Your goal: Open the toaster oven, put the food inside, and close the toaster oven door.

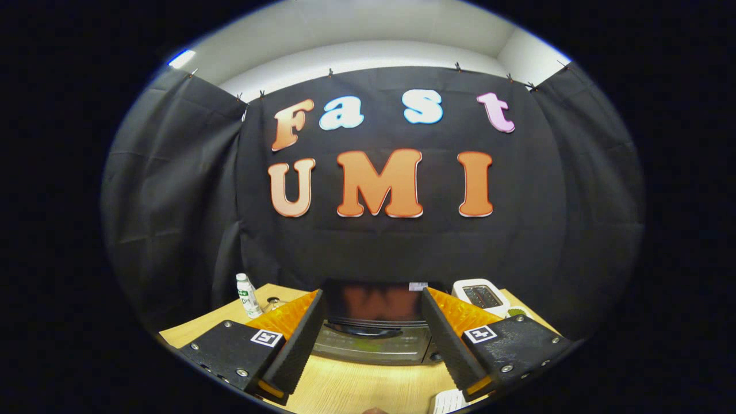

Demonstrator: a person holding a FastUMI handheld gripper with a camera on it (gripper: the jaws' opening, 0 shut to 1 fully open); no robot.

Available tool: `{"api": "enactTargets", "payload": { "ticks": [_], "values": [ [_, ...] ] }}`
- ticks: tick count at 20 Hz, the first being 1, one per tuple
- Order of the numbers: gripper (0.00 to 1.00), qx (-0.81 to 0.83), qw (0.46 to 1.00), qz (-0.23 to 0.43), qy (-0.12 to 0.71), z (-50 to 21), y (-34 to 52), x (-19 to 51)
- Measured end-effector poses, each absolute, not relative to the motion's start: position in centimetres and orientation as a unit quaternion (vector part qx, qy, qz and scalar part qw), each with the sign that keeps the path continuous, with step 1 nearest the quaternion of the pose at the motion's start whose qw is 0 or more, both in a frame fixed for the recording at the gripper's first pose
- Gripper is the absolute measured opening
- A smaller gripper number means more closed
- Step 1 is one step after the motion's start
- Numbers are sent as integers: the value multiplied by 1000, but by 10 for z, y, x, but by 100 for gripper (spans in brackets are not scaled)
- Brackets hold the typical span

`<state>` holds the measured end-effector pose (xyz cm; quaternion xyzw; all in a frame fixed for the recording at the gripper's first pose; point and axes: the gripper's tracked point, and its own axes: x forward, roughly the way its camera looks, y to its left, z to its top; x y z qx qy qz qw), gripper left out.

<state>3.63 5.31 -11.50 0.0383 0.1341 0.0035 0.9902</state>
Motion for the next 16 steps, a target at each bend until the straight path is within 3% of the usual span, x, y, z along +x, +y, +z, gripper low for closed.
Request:
{"api": "enactTargets", "payload": {
  "ticks": [9,16],
  "values": [
    [98,25,997,-6,79,-18,19,-1],
    [99,23,998,7,62,9,21,-10]
  ]
}}
